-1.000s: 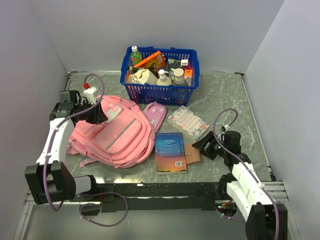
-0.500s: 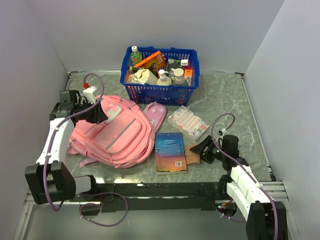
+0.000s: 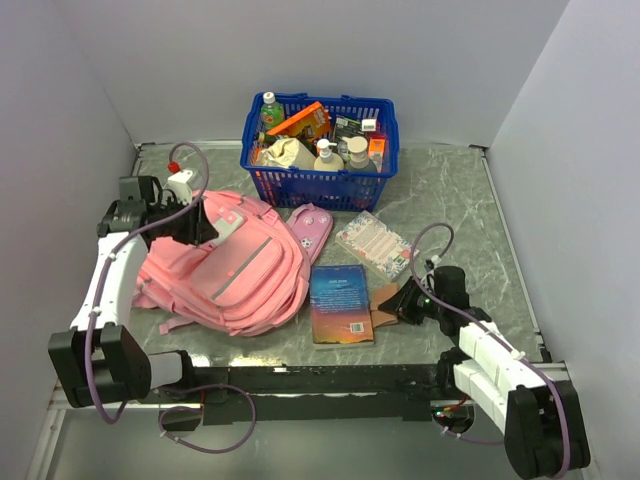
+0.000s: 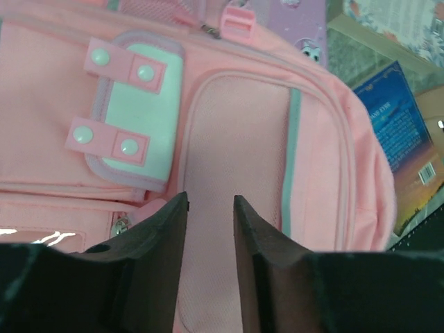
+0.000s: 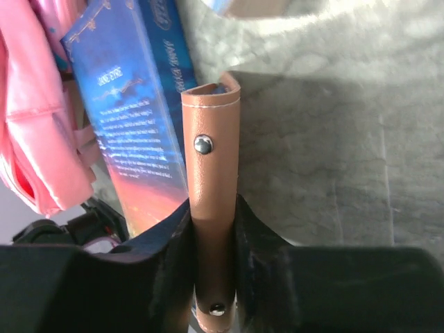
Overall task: Pack the student bag
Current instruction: Pick up the personal item from the center of the board.
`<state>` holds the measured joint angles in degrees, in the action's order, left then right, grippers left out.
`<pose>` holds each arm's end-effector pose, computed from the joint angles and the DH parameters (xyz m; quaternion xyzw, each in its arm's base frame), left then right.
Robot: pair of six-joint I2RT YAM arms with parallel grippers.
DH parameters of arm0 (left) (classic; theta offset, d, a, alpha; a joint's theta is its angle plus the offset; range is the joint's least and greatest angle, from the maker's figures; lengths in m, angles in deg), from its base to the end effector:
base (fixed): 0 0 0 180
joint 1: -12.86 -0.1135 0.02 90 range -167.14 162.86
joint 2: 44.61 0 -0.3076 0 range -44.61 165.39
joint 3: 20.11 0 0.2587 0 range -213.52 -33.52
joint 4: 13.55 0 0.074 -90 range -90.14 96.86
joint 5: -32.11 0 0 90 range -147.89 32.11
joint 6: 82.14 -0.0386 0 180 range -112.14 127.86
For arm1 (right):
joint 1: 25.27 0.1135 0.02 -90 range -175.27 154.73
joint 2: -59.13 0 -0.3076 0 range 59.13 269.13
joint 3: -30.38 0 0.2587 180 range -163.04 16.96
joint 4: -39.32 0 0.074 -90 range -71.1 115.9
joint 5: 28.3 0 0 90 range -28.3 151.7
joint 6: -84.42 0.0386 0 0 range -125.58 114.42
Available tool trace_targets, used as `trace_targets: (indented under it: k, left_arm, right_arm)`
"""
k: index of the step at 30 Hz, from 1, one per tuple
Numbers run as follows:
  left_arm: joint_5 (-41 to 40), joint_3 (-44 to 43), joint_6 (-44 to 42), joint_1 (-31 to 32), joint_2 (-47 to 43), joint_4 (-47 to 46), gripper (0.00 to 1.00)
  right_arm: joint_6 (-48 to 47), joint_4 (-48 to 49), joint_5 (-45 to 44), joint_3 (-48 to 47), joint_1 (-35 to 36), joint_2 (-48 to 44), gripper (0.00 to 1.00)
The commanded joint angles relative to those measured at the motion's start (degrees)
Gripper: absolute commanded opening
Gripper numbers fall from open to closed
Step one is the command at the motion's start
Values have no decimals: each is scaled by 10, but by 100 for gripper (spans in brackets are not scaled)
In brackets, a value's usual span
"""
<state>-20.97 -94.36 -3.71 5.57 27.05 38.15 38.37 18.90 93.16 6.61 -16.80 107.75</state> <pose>0.2512 0.0088 0.3379 0.1437 0.8840 -0.2384 0.3755 0.1223 0.0386 0.1596 0.1730 0.8792 0.3867 0.2179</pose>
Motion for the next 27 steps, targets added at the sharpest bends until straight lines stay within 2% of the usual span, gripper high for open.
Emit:
trace_targets:
  k: [1,3,4,7,10,13,17,21,24,27]
  left_arm:
    - [69,-84,-59,41,-13,66,43]
    - [66,-93,-69,95,-18,95,46]
    - [45,-89,-69,156,-27,95,46]
    - [-3,-37,-44,258,-42,66,47]
    - [-28,-3,-31,317,-31,57,47]
    - [-71,26,-20,346,-30,23,48]
    - [-181,31,-1,345,-43,-19,49]
    - [-235,45,4,346,-53,-40,50]
    - [-215,55,-8,348,-51,-22,50]
    - [-225,71,-20,374,-49,-17,56]
  right_arm:
    - [-17,-20,-41,-57,10,-19,27]
    - [-32,-41,-56,-72,10,-26,25]
    - [-39,-65,-63,-91,11,-31,23]
    - [-56,-104,-90,-124,11,-54,21]
    - [-62,-119,-102,-150,12,-72,20]
    - [-60,-115,-85,-163,12,-66,19]
    - [-58,-101,-74,-170,22,-62,20]
    - [-60,-95,-71,-178,33,-57,19]
    - [-57,-85,-67,-180,35,-48,19]
    - [-54,-77,-67,-182,41,-40,19]
